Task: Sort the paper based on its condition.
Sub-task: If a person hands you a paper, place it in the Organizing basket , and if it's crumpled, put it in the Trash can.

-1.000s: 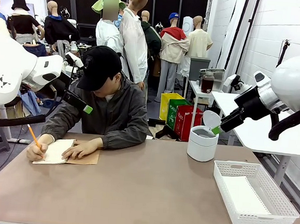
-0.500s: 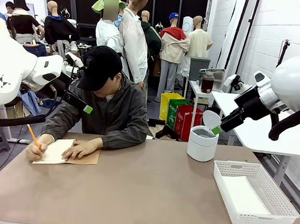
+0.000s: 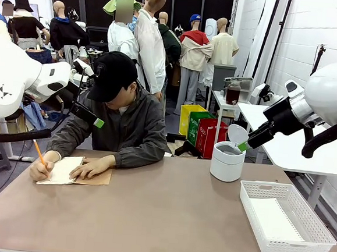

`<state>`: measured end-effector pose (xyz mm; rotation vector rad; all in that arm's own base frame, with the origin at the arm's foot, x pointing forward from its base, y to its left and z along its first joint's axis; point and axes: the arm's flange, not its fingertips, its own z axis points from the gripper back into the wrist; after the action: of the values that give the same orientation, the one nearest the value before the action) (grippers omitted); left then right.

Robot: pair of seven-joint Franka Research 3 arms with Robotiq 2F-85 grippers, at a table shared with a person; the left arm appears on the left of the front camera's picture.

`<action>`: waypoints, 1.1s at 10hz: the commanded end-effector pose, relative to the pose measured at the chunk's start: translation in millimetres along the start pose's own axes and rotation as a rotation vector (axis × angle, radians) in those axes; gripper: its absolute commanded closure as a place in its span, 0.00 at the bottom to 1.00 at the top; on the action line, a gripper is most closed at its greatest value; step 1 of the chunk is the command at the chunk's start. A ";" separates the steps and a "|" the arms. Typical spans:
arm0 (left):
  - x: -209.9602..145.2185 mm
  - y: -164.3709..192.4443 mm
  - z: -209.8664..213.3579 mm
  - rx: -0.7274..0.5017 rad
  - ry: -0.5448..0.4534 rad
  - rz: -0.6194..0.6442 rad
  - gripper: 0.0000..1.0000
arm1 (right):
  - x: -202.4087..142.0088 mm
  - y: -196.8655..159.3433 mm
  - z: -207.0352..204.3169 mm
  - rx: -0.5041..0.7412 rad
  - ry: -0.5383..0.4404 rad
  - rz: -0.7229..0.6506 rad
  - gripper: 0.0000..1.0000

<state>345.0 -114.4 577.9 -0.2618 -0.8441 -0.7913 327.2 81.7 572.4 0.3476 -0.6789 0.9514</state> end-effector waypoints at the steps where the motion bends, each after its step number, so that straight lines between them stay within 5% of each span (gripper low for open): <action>1: -0.1 1.1 0.9 -0.007 0.004 0.004 0.00 | 1.0 -0.5 0.2 0.004 0.003 0.005 0.00; 11: -0.1 1.1 0.9 -0.007 0.004 0.004 0.00 | 1.0 -0.5 0.2 0.004 0.003 0.005 0.00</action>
<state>345.0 -114.4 577.9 -0.2618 -0.8441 -0.7913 327.2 81.7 572.4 0.3476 -0.6789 0.9514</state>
